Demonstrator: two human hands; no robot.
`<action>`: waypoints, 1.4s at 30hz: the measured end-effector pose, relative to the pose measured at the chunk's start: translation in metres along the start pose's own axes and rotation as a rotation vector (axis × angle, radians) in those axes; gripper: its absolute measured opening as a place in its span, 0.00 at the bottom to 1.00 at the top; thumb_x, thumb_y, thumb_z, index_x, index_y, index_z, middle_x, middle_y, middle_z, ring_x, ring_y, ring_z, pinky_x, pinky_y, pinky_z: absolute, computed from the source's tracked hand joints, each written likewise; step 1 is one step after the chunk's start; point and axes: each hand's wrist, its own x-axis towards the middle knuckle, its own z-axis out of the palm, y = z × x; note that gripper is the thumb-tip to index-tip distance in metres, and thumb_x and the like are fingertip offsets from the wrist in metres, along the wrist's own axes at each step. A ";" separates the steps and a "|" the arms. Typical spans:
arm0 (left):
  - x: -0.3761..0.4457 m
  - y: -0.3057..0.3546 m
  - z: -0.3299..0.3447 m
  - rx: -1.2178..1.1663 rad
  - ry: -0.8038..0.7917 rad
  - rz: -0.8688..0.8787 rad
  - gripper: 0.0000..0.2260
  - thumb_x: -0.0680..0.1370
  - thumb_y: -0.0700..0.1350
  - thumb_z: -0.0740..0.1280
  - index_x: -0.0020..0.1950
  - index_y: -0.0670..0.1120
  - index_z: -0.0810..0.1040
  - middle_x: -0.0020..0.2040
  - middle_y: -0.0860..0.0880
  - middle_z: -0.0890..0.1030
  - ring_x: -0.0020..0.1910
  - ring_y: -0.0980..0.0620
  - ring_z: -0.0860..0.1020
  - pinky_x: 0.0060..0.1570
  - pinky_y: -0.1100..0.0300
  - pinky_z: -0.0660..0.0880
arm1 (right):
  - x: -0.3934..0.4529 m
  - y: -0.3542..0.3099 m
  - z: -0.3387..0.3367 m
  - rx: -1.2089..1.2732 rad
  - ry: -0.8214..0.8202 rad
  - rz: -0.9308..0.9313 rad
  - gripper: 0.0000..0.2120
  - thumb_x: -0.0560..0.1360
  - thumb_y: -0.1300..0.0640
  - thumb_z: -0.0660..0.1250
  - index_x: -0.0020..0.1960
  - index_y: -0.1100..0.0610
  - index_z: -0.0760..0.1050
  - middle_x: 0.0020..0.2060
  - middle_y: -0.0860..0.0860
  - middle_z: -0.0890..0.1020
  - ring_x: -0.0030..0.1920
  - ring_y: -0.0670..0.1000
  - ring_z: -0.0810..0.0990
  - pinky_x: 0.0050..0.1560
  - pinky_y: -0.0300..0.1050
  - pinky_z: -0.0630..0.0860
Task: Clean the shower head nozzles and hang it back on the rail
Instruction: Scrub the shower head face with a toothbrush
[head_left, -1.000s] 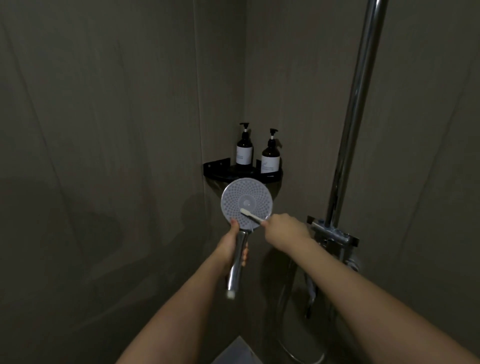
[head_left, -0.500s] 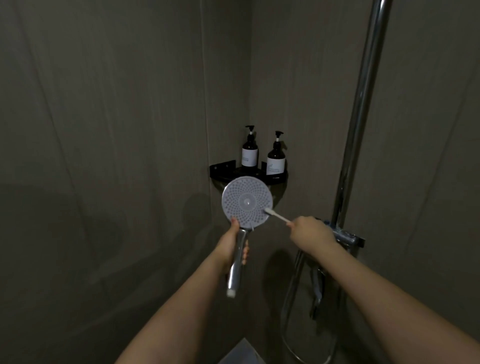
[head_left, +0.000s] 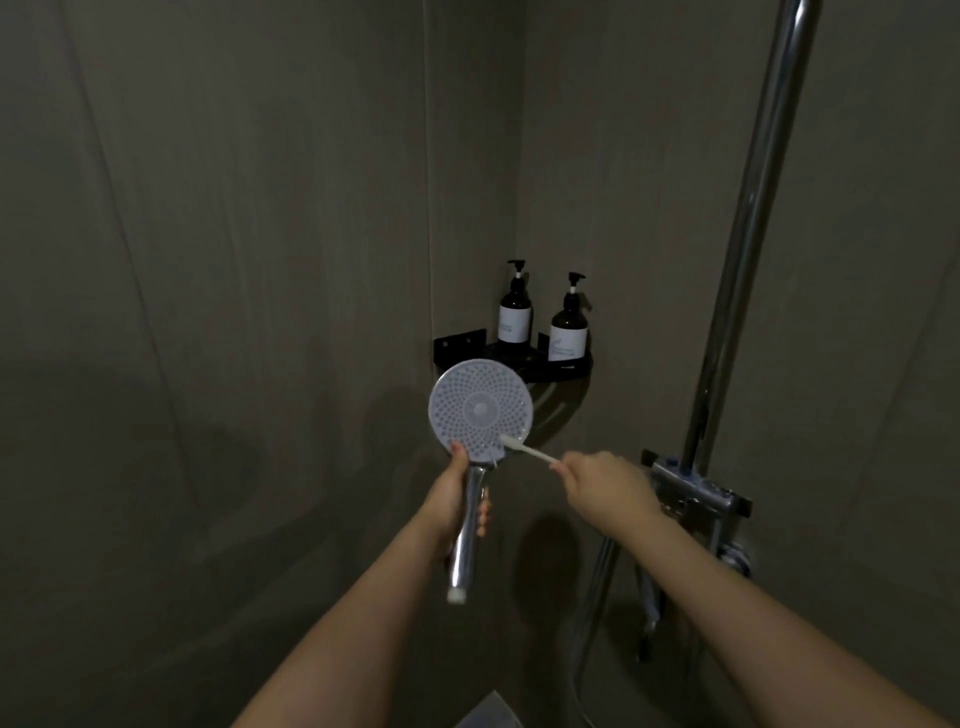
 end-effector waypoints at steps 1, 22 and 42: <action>0.002 0.000 0.001 0.011 0.002 -0.006 0.32 0.77 0.67 0.44 0.30 0.43 0.67 0.21 0.48 0.68 0.17 0.54 0.66 0.19 0.67 0.65 | 0.007 0.000 0.001 0.015 -0.023 0.045 0.19 0.81 0.48 0.50 0.53 0.58 0.76 0.41 0.56 0.80 0.44 0.58 0.80 0.42 0.48 0.74; 0.209 0.125 -0.055 -0.039 -0.019 0.160 0.30 0.76 0.68 0.49 0.36 0.42 0.71 0.21 0.47 0.70 0.18 0.53 0.69 0.20 0.65 0.67 | 0.280 -0.008 0.003 0.401 0.078 0.423 0.10 0.77 0.63 0.63 0.50 0.68 0.79 0.44 0.63 0.80 0.43 0.55 0.76 0.40 0.41 0.69; 0.262 0.140 -0.084 0.004 -0.116 0.154 0.30 0.75 0.69 0.48 0.33 0.43 0.69 0.23 0.48 0.69 0.18 0.53 0.68 0.20 0.65 0.67 | 0.344 -0.011 0.062 0.073 -0.303 0.383 0.14 0.72 0.60 0.69 0.56 0.65 0.78 0.55 0.58 0.80 0.56 0.54 0.79 0.52 0.41 0.75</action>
